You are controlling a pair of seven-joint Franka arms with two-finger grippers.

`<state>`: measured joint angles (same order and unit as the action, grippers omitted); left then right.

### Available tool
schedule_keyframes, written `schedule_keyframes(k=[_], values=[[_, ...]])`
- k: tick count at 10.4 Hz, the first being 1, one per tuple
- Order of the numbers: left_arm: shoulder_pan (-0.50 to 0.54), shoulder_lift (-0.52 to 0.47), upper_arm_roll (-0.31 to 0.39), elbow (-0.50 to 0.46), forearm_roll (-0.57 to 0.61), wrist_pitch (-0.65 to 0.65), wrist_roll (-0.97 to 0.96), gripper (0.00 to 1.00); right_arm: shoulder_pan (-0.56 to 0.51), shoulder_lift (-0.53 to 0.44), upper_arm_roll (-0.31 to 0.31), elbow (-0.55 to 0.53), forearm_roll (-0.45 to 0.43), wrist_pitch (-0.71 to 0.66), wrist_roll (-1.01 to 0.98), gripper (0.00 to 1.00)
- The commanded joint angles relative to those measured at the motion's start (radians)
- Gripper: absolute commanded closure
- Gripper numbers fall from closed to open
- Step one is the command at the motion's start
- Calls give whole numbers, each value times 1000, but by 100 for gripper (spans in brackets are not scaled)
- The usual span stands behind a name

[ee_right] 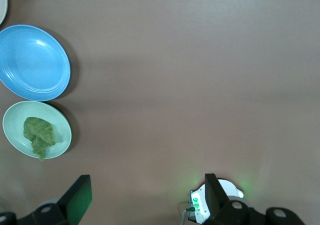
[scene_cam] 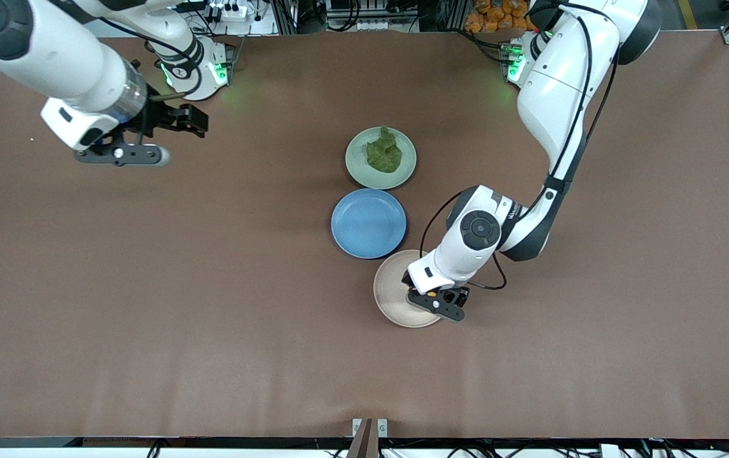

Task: Pick lemon and lettuce from plates
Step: 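Grasp the lemon with the left gripper while the right gripper approaches the lettuce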

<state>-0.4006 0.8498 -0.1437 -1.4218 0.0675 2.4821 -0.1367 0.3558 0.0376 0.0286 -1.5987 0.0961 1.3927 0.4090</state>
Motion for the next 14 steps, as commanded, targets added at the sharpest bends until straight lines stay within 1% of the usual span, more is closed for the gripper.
schedule_keyframes(k=[1,3,4,6,8,10,13,14], values=[[-7,11,4,20,18,3,-18,46,73,-13,-7,-43,8,66,112,0],[-10,11,4,18,21,3,-47,85,127,-13,-7,-81,8,129,175,0],[-10,11,4,17,20,3,-47,99,149,-12,-7,-101,8,152,195,0],[-9,9,4,18,20,3,-47,100,192,-8,-7,-128,8,202,249,0],[-7,2,6,18,20,1,-47,100,251,-2,-6,-177,10,297,360,0],[-3,-14,6,17,18,-11,-87,100,313,43,-6,-187,28,366,439,0],[6,-46,6,18,15,-78,-99,100,342,99,-6,-188,82,472,471,0],[6,-58,6,18,15,-116,-119,100,359,119,-6,-188,82,489,479,0]])
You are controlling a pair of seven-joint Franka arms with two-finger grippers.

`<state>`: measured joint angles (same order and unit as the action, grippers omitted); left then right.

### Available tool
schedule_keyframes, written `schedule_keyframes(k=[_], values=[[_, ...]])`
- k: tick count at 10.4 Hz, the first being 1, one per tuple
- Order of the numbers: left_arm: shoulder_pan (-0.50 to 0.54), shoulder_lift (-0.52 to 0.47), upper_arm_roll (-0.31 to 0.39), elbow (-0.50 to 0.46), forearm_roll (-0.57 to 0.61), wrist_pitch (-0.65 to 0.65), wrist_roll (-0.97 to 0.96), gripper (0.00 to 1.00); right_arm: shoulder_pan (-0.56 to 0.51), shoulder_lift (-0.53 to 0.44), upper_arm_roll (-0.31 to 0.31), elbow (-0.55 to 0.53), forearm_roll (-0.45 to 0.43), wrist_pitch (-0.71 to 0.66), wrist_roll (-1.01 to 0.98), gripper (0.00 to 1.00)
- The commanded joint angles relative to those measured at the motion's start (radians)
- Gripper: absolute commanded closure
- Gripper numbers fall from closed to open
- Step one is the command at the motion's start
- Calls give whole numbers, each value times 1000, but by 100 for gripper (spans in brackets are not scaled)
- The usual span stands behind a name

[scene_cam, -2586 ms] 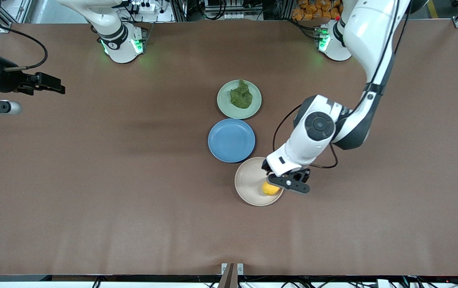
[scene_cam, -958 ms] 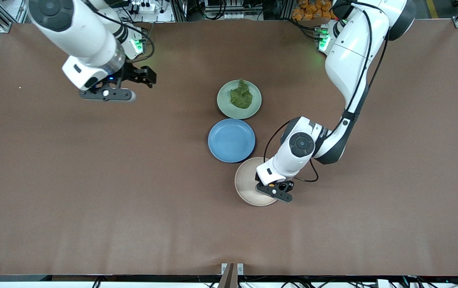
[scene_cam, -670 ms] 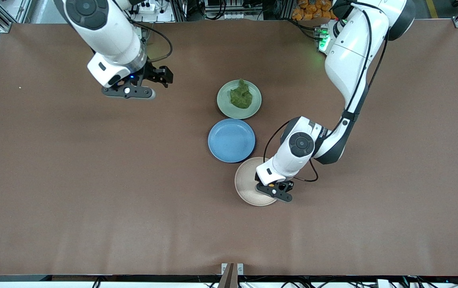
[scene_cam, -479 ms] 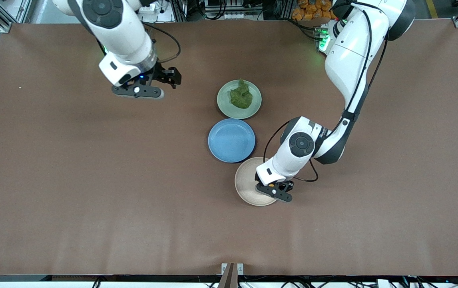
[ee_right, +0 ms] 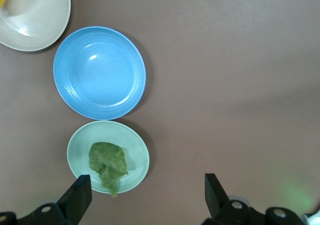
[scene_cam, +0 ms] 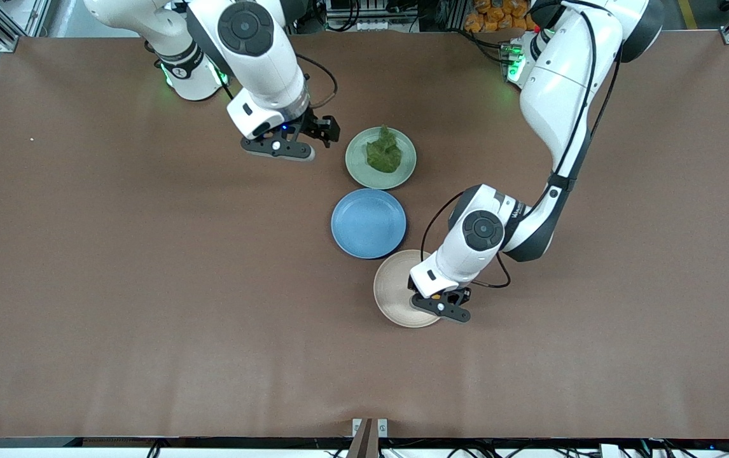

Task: Pick lemon and lettuce from plates
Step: 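Lift the lemon off the plate with the left gripper while the right gripper descends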

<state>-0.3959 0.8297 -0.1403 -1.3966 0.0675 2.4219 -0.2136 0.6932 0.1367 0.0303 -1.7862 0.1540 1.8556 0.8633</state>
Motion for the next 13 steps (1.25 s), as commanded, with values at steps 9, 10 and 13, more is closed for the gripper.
schedule_keyframes(k=[9,10,13], values=[[80,-234,1,-234,26,-192,-70,100,238,224,-10,-113,10,398,190,0],[84,-271,1,-281,26,-188,-70,100,256,254,-12,-113,9,425,213,0],[143,-380,-9,-463,21,-97,-70,100,290,308,-13,-111,-14,459,237,0]])
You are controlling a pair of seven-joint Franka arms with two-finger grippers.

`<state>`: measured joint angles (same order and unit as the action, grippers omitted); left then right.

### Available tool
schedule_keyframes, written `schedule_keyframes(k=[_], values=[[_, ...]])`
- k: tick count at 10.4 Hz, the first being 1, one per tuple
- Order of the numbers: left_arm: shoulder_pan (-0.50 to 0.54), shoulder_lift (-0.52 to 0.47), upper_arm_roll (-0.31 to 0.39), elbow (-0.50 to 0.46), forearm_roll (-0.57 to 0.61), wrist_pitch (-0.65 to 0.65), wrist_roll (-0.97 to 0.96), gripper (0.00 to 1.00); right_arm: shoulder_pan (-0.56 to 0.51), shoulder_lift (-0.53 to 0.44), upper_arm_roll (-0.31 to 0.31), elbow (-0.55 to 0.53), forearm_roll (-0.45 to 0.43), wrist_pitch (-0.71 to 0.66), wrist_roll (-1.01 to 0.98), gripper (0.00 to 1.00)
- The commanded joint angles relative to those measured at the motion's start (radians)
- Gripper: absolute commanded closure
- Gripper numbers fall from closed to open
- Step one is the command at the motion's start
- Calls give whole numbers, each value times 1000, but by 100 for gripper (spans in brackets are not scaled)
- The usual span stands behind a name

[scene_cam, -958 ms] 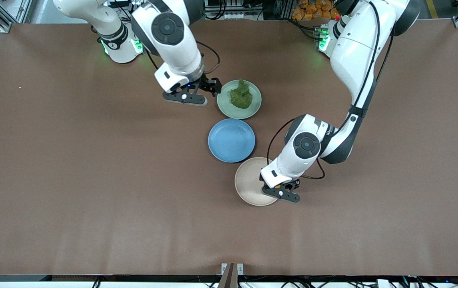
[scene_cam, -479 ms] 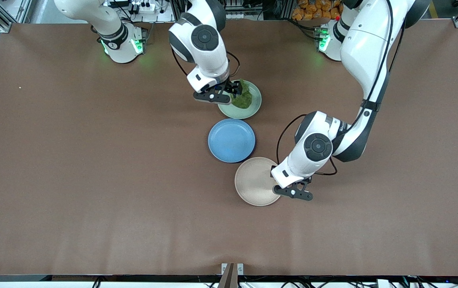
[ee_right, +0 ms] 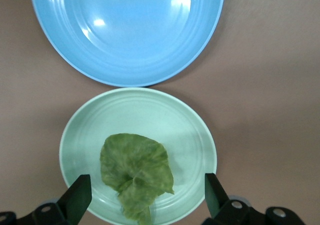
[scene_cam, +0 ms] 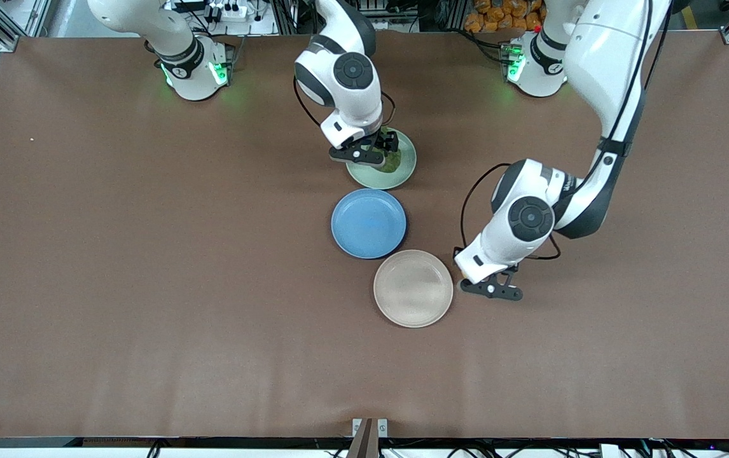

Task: Pick lemon and lettuce from plates
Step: 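Lift the lemon off the plate with the left gripper while the right gripper descends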

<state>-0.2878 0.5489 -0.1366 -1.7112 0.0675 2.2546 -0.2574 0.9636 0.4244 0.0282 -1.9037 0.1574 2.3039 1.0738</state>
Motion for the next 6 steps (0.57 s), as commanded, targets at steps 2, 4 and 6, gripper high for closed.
schedule_keyframes(k=[2,4,6], values=[[109,-167,-15,-247,20,126,-11,100,44,62,-13,6,-39,66,55,0],[188,-181,-17,-251,18,126,15,100,56,111,-11,9,-85,124,74,0],[238,-178,-17,-252,18,126,18,100,58,125,-11,12,-94,126,74,0]])
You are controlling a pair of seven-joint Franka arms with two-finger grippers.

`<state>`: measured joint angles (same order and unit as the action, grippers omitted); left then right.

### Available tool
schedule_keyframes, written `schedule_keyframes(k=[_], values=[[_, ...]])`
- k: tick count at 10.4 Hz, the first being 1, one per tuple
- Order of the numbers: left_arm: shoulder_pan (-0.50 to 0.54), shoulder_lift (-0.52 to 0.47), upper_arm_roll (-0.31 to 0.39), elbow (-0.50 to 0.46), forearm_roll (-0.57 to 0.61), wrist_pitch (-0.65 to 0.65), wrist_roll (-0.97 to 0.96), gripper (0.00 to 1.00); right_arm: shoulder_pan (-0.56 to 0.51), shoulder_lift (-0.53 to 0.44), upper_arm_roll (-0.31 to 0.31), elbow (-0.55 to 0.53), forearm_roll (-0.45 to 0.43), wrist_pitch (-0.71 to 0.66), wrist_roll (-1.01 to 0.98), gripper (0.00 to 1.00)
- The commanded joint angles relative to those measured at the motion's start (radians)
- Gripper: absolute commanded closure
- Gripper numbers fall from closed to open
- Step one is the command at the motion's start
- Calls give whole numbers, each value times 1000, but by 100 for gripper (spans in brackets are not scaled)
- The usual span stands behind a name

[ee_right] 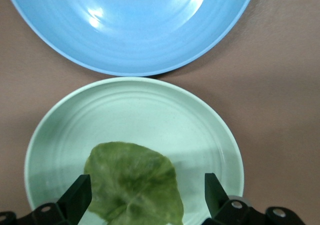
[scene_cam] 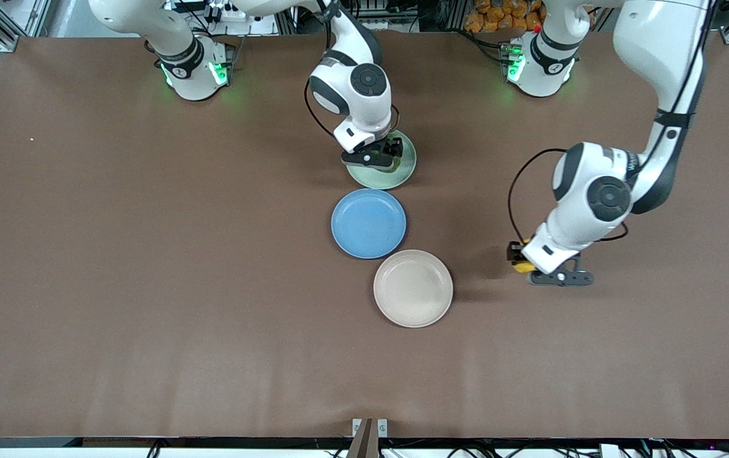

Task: Pick lemon and lettuce from plates
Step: 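Lift the lemon off the plate with the left gripper while the right gripper descends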

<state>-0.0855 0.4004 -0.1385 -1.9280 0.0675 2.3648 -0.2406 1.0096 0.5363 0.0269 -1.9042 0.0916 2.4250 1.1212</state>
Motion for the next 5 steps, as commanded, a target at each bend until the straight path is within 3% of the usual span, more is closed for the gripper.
schedule_keyframes(k=[1,5], values=[[62,-20,-16,-35,18,16,23,100,17,31,-10,19,-50,8,26,0],[104,23,-15,-40,18,14,58,100,50,97,-13,24,-79,88,104,0]])
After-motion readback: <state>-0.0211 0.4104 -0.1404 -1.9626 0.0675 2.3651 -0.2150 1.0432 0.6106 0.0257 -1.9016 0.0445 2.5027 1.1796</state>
